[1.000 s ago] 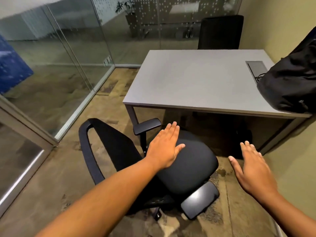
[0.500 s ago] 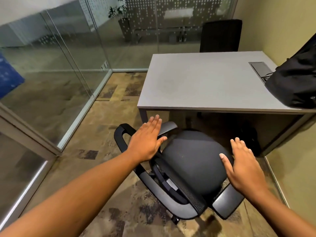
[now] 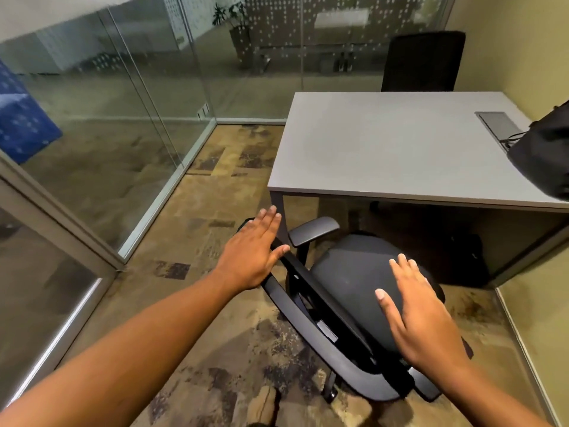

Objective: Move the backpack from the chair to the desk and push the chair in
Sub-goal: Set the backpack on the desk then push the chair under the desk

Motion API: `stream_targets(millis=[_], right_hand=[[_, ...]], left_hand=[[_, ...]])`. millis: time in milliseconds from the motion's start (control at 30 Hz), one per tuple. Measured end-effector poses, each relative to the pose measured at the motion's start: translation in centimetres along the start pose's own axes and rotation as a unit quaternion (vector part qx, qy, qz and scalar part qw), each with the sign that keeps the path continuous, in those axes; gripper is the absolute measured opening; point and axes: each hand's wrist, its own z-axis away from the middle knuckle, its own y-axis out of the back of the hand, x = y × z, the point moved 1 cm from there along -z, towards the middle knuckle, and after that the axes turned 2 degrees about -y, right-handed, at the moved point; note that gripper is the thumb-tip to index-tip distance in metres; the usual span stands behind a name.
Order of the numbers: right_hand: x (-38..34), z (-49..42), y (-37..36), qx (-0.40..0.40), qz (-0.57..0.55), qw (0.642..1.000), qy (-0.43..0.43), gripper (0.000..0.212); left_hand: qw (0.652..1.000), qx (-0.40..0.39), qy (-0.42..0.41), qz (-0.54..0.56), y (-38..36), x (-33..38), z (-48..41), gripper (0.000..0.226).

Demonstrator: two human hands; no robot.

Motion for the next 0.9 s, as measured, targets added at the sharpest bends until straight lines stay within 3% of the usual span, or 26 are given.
stream_targets(millis=[367,600,900], right_hand=[[-8.2,1.0,-5.4,-0.011,0.011,0.99,-0.143,0.075],[-10.5,3.3,-7.3,-0.018,0.049,0.969,-0.24,0.079],[-10.1,5.5,-7.9,-0.017,0.142,0.961,-0.237,0.085]], left_hand=[[0.98,-0.044,-0.186,0.057,-2.3,-6.4,-2.7,0.069],[0.973,-0.056,-0.218,0.046,-2.7,-6.6,-2.5,0.071],[0.981,-0.038,-0.189,0.036,-2.9,-5.0,-1.5,0.071]])
